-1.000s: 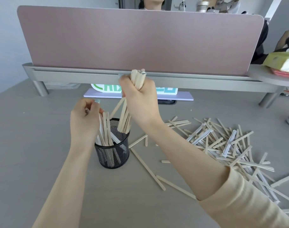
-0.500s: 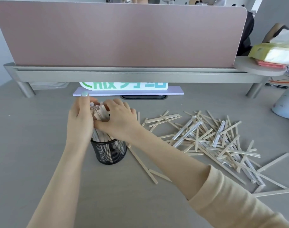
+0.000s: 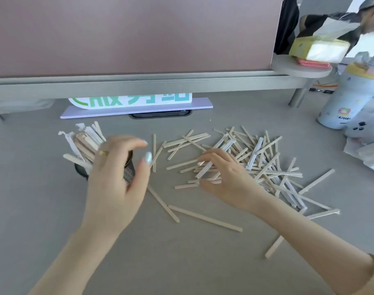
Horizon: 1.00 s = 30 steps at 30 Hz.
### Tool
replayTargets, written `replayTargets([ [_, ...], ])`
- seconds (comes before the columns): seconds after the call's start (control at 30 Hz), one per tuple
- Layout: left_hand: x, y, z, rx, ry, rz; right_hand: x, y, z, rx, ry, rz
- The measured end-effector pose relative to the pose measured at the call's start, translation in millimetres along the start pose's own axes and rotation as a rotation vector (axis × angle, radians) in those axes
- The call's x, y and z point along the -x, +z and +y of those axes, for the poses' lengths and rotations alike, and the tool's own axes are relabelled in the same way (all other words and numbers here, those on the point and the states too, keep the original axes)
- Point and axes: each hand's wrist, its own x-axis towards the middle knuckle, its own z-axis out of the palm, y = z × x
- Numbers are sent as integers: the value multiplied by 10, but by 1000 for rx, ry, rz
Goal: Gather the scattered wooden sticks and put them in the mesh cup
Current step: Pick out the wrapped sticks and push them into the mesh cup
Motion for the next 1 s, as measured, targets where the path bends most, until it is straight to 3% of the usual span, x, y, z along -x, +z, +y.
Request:
replayTargets([
  [0.1, 300, 135, -86, -33, 129, -409, 131, -156, 274, 26, 120, 24],
  [0.2, 387, 197, -267, -55, -47, -803, 237, -259, 461, 88, 217, -75],
  [0.27, 421, 258, -372, -223, -100, -946, 275, -277, 555, 194, 283, -170],
  [0.37, 414, 400, -369, -369, -98, -948, 271, -274, 647, 225, 333, -196],
  [0.6, 302, 882, -148, -376, -175, -865, 200, -320, 670, 218, 270, -148],
  [0.77, 124, 1125, -19, -374, -198, -942, 138, -373, 653, 199, 268, -128],
  [1.0, -156, 1414, 85, -389, -78, -1023, 144, -419, 727, 165, 276, -160],
])
